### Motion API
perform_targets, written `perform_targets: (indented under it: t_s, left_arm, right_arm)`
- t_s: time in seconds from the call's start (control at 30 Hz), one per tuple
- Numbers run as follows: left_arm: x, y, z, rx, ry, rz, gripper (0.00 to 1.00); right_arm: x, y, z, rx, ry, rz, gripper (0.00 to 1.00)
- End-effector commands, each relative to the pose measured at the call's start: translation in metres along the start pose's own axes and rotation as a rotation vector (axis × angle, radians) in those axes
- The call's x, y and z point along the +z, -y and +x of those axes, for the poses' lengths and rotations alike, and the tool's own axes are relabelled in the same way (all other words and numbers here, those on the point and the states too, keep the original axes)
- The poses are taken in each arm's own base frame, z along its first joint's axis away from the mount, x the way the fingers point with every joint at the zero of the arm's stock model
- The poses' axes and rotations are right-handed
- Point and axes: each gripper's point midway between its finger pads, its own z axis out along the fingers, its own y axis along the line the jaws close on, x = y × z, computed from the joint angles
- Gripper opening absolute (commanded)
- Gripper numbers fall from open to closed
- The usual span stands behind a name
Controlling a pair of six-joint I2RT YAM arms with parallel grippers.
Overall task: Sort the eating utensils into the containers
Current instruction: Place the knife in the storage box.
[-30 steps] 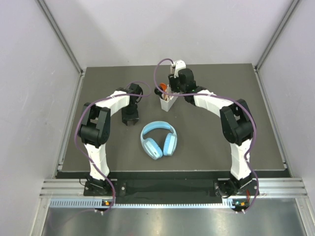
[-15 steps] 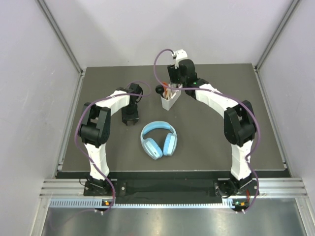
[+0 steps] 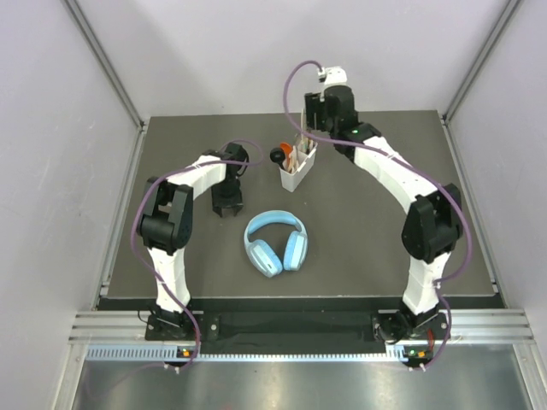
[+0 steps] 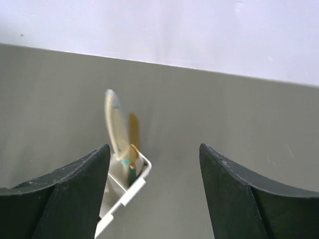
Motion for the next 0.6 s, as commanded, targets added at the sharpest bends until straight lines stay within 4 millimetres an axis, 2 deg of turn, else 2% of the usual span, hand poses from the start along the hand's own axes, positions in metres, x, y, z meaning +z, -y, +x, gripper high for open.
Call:
perform_targets:
  t_s: [0.0, 0.03, 0.07, 0.1, 0.13, 0.23, 0.3, 0.4, 0.43, 0.57]
  left_arm:
    - [-0.023, 0.017, -0.027, -0.031, 0.084, 0.091, 0.5]
    - [-0.024, 0.021, -0.029, -0.036, 0.087, 0.111, 0.51]
    - [-0.027, 0.024, -0.033, -0.042, 0.1, 0.128, 0.51]
    - [-0.029, 0.027, -0.037, -0.048, 0.11, 0.149, 0.51]
    - [-0.032, 0.032, -0.039, -0.054, 0.112, 0.177, 0.5]
    - [-0.042, 0.041, -0.05, -0.08, 0.154, 0.231, 0.51]
    - [-0.052, 0.048, -0.059, -0.099, 0.172, 0.269, 0.51]
    - [-0.061, 0.043, -0.07, -0.127, 0.198, 0.243, 0.51]
    - [-0.064, 0.041, -0.072, -0.135, 0.206, 0.237, 0.51]
    - [-0.073, 0.031, -0.082, -0.182, 0.243, 0.229, 0.51]
  right_arm:
    - [-0.048, 0.054, -0.033, 0.193, -0.002, 0.12, 0.72]
    - [-0.056, 0.061, -0.031, 0.241, -0.013, 0.137, 0.72]
    - [-0.059, 0.068, -0.007, 0.243, -0.076, 0.158, 0.72]
    - [-0.062, 0.08, 0.002, 0.26, -0.093, 0.182, 0.72]
    - [-0.067, 0.084, 0.019, 0.274, -0.126, 0.182, 0.72]
    - [-0.07, 0.1, 0.044, 0.27, -0.19, 0.196, 0.72]
    - [-0.069, 0.104, 0.053, 0.251, -0.232, 0.2, 0.72]
    - [-0.071, 0.098, 0.07, 0.241, -0.332, 0.179, 0.72]
    - [-0.072, 0.094, 0.082, 0.251, -0.386, 0.172, 0.72]
    - [-0.079, 0.08, 0.117, 0.365, -0.518, 0.112, 0.71]
